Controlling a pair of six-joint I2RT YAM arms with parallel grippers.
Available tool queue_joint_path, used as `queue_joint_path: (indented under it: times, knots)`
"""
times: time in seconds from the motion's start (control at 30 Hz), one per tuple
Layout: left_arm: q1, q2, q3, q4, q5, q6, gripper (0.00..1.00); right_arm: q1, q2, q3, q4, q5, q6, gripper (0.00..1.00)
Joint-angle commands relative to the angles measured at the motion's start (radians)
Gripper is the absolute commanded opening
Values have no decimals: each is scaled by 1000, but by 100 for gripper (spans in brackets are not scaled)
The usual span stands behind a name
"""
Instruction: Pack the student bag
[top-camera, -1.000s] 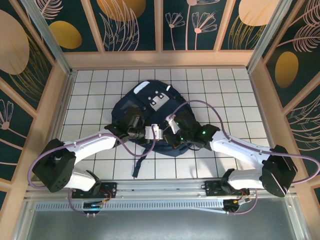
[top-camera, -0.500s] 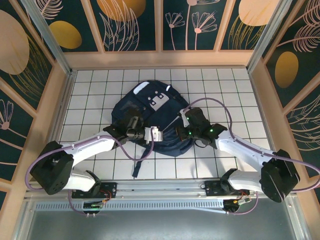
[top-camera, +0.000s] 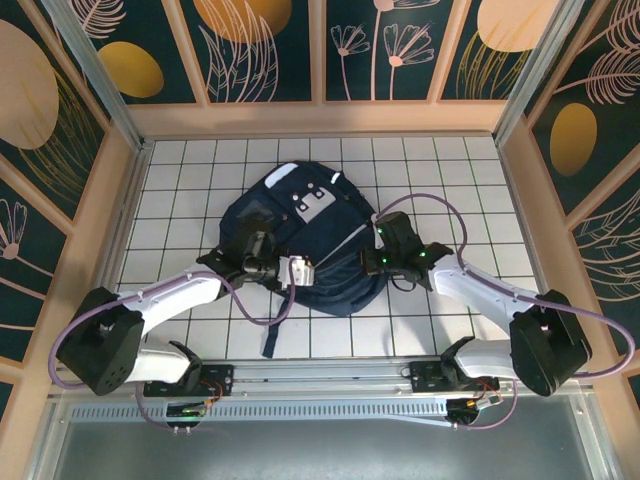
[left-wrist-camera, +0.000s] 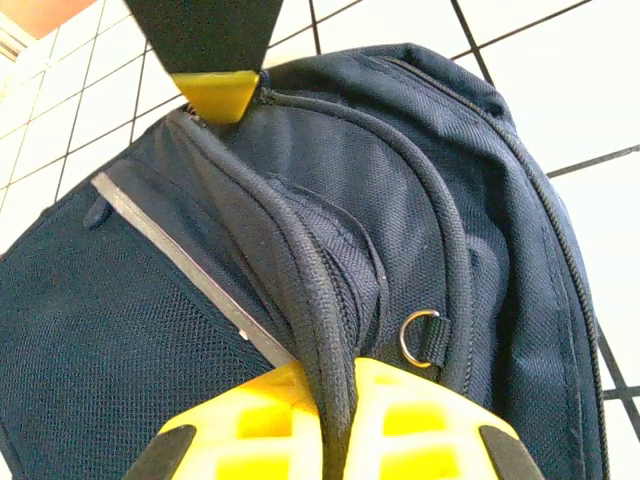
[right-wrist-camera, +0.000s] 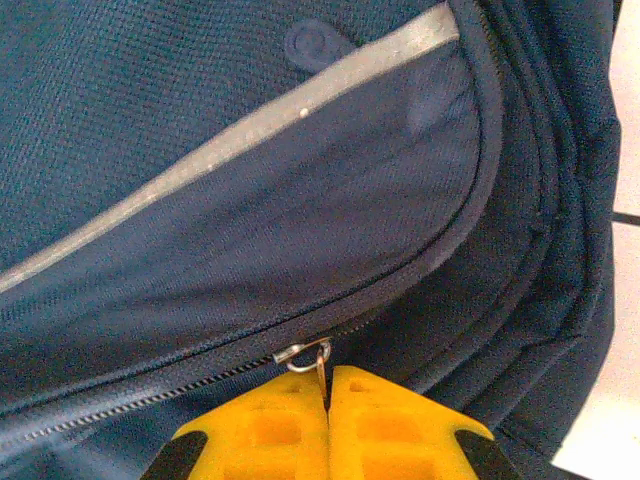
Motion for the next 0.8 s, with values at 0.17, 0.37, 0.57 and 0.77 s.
queue_joint_path:
  times: [0.17,0.37,0.57,0.77]
  knots:
    - [135,13,16,-123,33,17,7,200,-126,-18,-71,147,57,0]
    - [126,-31,86,-283,81,47,55,257,-81,26,-31,41,75,0]
    - [-40,-72,100,-152,79,-155,66,290,-49,49,-1,8,72,0]
    - [-100,6,63,6,0,-328,64,294,-79,45,29,-22,106,0]
